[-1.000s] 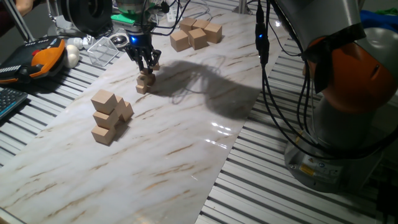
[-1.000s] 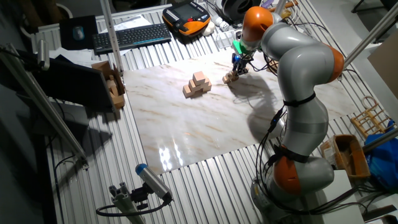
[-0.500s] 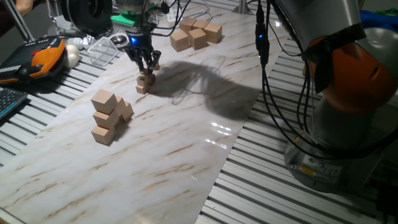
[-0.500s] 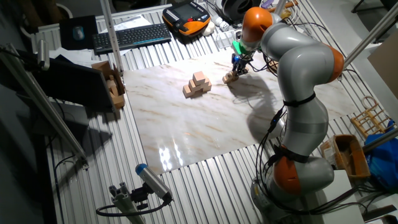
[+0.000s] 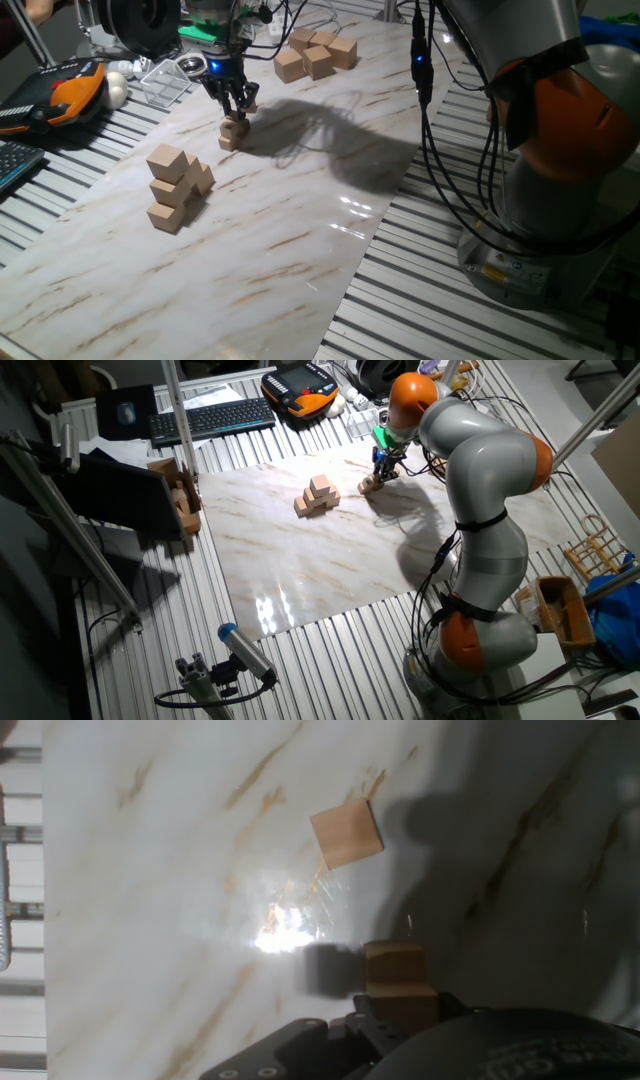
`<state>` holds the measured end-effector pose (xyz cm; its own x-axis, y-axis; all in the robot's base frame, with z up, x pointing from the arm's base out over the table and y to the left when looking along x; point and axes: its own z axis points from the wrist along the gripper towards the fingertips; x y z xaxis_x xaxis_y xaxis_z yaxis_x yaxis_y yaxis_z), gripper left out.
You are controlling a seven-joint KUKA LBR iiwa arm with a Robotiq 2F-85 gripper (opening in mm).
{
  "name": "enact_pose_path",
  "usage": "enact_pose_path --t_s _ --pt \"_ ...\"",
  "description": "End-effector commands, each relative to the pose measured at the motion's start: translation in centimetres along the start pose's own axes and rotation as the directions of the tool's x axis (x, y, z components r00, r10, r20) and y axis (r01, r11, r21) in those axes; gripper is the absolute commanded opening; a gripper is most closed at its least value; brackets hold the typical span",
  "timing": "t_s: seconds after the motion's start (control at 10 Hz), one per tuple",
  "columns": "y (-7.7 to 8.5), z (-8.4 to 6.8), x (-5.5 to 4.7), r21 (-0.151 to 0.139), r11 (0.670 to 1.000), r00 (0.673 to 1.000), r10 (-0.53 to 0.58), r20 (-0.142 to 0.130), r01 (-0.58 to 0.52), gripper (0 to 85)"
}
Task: Stack the blocks into a pyramid shape
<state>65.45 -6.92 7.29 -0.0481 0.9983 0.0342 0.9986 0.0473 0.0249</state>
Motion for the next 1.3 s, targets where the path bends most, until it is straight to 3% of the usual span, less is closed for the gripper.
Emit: enact_pose_path --t_s 0.0,1.2 --pt "0.0 0.0 0.01 0.0 1.0 1.0 0.0 0.0 0.0 0.0" --pt "-0.05 0.05 0.09 0.008 1.0 1.0 0.008 0.0 -0.008 0.0"
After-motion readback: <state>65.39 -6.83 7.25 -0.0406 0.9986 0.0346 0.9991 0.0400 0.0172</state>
